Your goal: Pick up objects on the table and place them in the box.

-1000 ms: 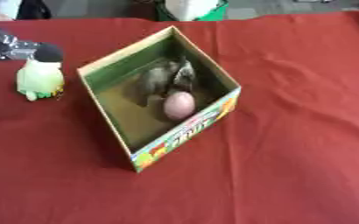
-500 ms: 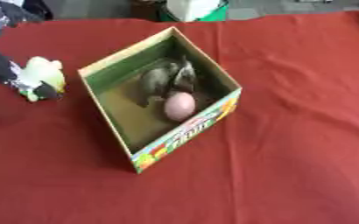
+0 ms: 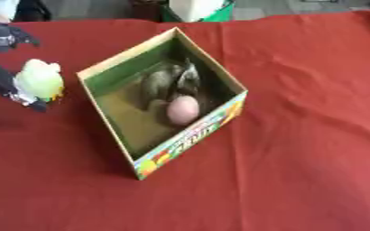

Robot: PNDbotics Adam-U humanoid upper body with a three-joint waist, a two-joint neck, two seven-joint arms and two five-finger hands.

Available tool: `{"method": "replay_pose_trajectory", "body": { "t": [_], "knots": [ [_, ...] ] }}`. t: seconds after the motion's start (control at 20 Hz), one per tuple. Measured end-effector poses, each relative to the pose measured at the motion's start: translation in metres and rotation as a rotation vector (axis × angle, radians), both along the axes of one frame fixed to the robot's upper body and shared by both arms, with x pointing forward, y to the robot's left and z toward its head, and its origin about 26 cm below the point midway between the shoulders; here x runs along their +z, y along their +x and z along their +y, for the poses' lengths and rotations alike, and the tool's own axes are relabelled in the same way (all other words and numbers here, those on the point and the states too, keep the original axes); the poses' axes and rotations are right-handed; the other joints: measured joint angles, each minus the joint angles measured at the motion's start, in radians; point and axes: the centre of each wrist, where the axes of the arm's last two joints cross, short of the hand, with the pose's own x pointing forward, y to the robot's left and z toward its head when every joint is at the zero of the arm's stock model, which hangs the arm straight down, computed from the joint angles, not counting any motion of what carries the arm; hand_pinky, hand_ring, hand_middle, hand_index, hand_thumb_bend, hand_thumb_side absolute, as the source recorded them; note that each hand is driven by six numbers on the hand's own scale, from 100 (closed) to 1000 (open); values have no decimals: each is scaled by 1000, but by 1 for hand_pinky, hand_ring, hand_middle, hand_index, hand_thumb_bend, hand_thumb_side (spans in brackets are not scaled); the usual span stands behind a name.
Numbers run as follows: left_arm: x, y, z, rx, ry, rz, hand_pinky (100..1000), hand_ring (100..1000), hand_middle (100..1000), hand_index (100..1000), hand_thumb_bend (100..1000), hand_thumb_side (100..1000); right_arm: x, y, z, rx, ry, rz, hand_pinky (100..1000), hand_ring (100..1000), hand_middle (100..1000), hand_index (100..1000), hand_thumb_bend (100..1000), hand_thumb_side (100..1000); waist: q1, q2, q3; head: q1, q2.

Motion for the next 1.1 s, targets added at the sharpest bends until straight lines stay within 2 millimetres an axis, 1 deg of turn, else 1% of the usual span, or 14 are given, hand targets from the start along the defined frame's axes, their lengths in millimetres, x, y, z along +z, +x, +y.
{"method": "replay_pose_trajectory", "body": {
  "t": [0.35, 0.5, 0.75, 1.1],
  "knots": [
    [-10, 18, 6, 76, -12, 19, 838, 934, 990, 1000, 863, 589, -1, 0, 0, -2, 3, 4, 677, 827, 790, 857, 100, 1000, -4, 13, -7, 6, -5],
    [-15, 25, 9, 105, -8, 23, 836, 932, 986, 1000, 856, 593, -1, 0, 0, -2, 2, 6, 677, 827, 789, 852, 100, 1000, -5, 17, -8, 7, -11],
    [-22, 30, 15, 134, -5, 31, 833, 931, 982, 1000, 850, 586, -1, 0, 1, -3, 6, 7, 677, 825, 787, 846, 100, 1000, -5, 23, -10, 8, -17],
    [-24, 35, 25, 193, 16, 19, 836, 935, 985, 1000, 816, 602, -2, 1, 1, -3, 12, 10, 676, 821, 783, 842, 100, 1000, -6, 28, -14, 14, -29]
  ]
}}
